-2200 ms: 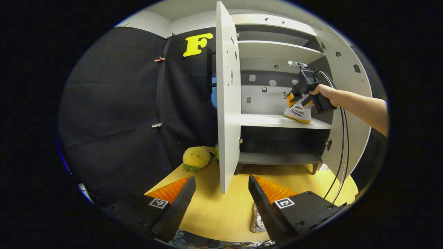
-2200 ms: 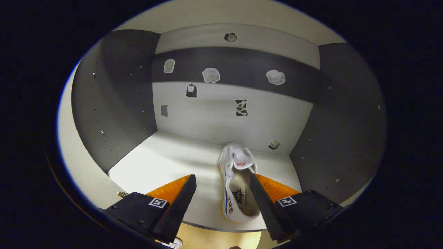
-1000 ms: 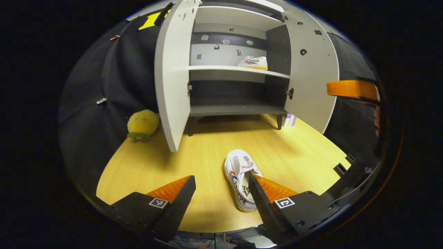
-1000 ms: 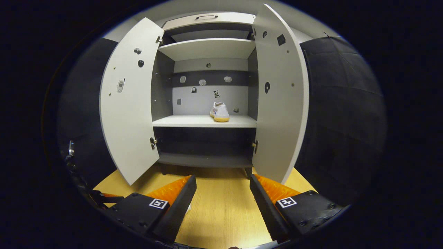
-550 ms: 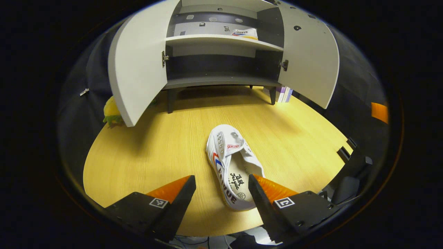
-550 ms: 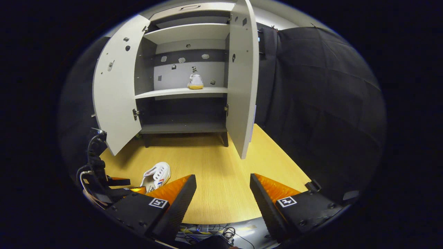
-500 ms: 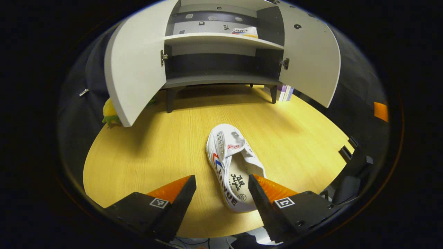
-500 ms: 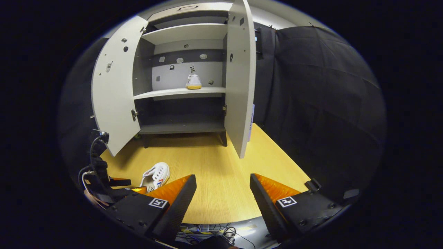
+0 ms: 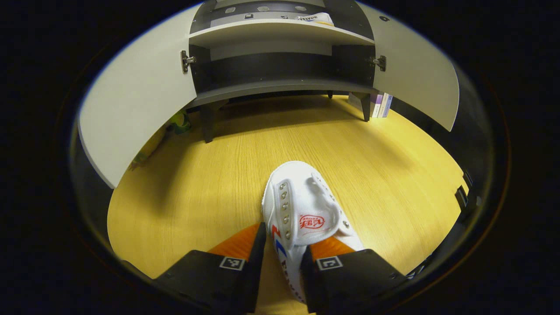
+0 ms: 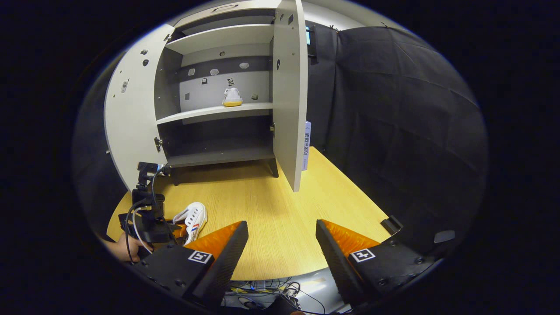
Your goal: Grab one shoe with the right hand and put it into the shoe cabinet, grab the other shoe with the left hand and put it into the shoe cabinet; then close the right door with the right hand and the left door with the left hand.
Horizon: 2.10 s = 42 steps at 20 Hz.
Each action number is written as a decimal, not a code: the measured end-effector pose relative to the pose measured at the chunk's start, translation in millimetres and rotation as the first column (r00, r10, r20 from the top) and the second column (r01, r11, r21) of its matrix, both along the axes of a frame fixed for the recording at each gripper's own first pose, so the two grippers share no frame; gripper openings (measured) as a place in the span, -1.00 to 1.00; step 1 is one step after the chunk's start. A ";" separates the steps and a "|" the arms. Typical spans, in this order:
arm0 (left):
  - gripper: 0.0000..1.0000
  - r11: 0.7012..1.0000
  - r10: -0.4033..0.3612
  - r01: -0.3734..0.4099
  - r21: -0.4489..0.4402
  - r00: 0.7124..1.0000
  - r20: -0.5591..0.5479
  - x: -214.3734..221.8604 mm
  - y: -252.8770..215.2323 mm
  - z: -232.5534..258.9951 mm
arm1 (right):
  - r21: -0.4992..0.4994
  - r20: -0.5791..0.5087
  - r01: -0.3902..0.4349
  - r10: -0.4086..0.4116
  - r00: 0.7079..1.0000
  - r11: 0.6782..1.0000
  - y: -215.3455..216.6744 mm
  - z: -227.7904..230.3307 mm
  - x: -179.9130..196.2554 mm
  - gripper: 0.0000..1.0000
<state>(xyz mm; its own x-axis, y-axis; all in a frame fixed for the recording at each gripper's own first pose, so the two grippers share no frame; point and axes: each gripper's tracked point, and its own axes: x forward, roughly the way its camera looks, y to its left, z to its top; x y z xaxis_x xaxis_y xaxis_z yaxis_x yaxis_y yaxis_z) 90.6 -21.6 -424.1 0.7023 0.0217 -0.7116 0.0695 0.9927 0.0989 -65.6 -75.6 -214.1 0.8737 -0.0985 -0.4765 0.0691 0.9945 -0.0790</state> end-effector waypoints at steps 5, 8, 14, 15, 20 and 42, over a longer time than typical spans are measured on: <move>-0.90 0.994 0.093 -0.093 0.062 0.996 -0.004 3.5 13.5 -2.8 | -0.013 -0.017 -0.051 0.051 0.999 0.999 12.1 -2.8 21.0 0.98; -0.90 0.997 0.078 -0.078 0.006 0.996 -0.038 4.1 11.3 0.9 | -0.002 0.008 -0.098 0.098 0.995 0.995 19.6 2.5 31.6 0.96; -0.90 0.992 0.124 -0.123 -0.028 0.992 0.034 10.6 17.3 80.1 | 0.009 0.052 -0.211 0.210 0.976 0.978 42.0 17.0 63.4 0.97; -0.90 0.991 0.132 -0.130 -0.044 0.989 0.059 15.2 17.0 101.5 | 0.008 0.059 -0.227 0.226 0.972 0.974 44.7 18.6 69.6 0.96; -0.90 0.973 0.215 -0.198 -0.120 0.964 0.154 55.6 13.6 203.7 | 0.002 0.099 -0.287 0.285 0.953 0.958 46.5 16.0 86.5 0.97; -0.90 0.969 0.225 -0.243 0.045 0.942 0.249 400.4 56.3 382.4 | 0.107 0.055 -0.366 0.362 0.930 0.924 13.2 -31.0 106.2 0.97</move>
